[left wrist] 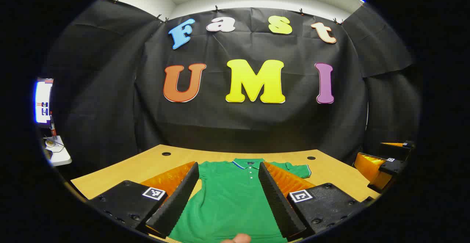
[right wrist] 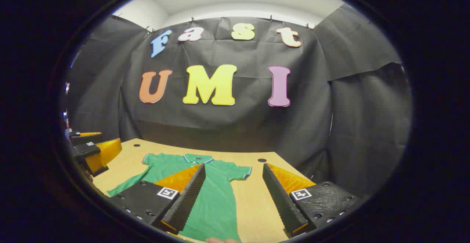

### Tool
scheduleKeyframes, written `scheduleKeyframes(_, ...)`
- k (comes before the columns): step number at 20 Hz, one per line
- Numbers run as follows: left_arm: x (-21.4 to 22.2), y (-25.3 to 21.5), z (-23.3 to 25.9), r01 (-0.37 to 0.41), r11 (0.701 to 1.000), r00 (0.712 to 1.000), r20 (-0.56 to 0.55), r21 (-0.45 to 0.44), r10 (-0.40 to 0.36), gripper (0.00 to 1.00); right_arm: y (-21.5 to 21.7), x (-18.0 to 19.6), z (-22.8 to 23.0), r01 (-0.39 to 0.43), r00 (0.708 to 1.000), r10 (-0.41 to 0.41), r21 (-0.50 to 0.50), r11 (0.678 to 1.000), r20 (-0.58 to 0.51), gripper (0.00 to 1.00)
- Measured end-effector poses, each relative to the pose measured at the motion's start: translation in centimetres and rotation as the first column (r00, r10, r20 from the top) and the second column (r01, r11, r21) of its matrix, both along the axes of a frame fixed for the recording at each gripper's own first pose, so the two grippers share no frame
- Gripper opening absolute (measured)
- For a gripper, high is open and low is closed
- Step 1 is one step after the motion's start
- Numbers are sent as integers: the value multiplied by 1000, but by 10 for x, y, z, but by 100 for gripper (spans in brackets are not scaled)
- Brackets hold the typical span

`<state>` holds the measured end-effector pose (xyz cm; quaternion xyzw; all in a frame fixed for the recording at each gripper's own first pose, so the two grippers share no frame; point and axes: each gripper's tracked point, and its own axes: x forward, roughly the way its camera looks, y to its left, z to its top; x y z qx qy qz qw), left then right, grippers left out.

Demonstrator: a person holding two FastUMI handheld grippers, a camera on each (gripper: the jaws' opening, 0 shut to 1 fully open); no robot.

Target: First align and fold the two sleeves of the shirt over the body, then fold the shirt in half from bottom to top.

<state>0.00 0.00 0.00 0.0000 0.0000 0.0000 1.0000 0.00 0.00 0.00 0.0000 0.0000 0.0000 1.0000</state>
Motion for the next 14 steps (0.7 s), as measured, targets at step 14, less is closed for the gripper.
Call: scheduleKeyframes(14,10,11,-13,-14,999,999,-37,-34,12,100,-4,12,-3,1,1000,0,16,1000,-24,94)
